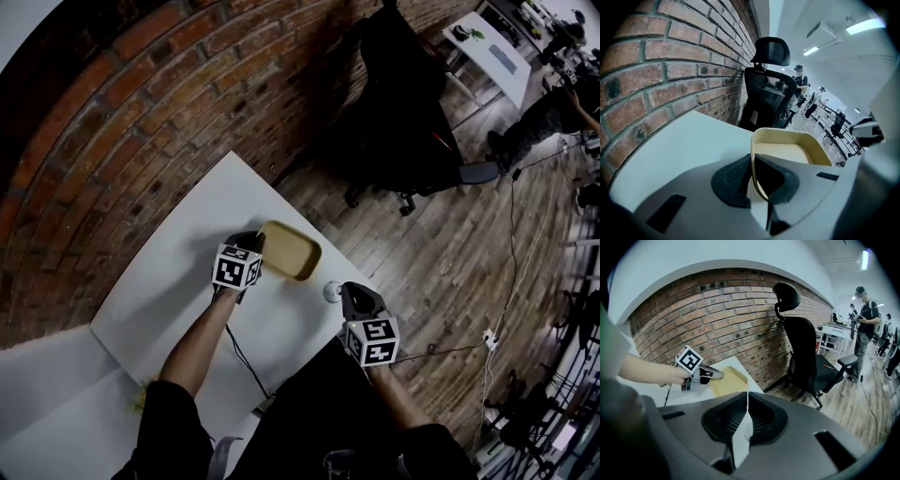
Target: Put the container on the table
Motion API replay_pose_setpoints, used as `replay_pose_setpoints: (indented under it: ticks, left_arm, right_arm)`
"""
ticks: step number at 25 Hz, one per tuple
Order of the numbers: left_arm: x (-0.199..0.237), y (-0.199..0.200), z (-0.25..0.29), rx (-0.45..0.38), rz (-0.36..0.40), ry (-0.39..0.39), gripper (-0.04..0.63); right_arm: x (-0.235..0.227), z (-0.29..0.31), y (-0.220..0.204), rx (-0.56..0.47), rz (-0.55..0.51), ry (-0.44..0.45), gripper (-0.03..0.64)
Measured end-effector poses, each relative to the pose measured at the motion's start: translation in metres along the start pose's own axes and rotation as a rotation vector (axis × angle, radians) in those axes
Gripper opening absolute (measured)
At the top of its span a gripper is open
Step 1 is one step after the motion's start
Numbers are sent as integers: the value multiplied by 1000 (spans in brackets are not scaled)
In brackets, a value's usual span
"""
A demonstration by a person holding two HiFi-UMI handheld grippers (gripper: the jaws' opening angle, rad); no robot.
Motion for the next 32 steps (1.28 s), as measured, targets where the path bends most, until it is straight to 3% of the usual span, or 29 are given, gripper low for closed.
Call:
replay_pose_setpoints:
  ticks: [14, 23, 32]
  left_arm:
    - [6, 6, 35, 65, 113, -28, 21]
    - [2, 7, 43, 50, 219, -103, 21]
    - [1, 6, 43, 36, 229, -115, 23]
  right_arm:
    - [-11, -1, -9, 40, 32, -32, 25]
    - [-14, 2, -12, 55, 39, -33, 26]
    - [-15, 4, -15, 64, 46, -27, 26]
Point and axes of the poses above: the fingertips, and each gripper's own axes: z forward along the fingers, x to its left, y out of its top, the point moved 8 cm from there along -z, backward along the fingers, and after that the axes turned 14 degrees about -z, right-handed, at the moved point
